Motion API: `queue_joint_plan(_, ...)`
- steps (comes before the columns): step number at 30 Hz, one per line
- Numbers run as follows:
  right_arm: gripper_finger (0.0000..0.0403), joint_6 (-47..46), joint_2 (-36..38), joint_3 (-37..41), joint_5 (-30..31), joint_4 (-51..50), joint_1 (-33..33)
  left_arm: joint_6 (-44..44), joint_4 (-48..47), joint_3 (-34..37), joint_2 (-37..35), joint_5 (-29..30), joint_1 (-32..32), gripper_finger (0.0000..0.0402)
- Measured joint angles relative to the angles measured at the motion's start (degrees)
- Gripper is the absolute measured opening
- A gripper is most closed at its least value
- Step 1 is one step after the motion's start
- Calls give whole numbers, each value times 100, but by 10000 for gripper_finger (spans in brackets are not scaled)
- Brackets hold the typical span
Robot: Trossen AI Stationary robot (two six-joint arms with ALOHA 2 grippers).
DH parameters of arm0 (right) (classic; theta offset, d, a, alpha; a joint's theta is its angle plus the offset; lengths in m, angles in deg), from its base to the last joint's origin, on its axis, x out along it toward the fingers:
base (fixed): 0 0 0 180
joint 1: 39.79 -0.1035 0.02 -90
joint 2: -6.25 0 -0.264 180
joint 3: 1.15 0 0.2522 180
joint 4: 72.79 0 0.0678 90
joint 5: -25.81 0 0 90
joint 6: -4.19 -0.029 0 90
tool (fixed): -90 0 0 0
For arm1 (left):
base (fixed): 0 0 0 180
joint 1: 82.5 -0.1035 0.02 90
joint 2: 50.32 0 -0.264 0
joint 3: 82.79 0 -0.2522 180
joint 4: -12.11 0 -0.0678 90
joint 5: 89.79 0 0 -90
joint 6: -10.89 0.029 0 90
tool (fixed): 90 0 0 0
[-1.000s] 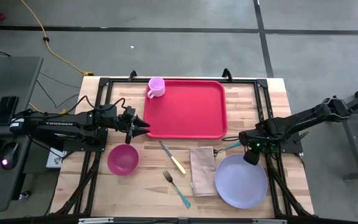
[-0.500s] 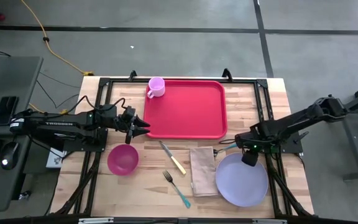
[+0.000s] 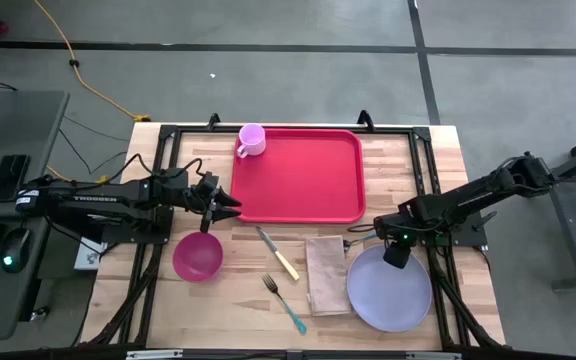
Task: Set up tray
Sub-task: Put the light blue plate on the bottom left of the orange serving tray
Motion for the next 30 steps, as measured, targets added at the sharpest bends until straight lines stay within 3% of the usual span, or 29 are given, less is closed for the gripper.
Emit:
queue_joint_plan(7, 7, -6, 7, -2, -202, 2, -2, -2, -91, 0, 0, 0, 0, 193)
queue_joint_plan(17, 3, -540, 7, -42, -740, -191, 0, 46, -127, 0, 0, 0, 0, 193)
queue_joint_plan(30, 0, -153, 286, -1153, -782, -1893, 0, 621, -124, 2, 0, 4, 0, 193)
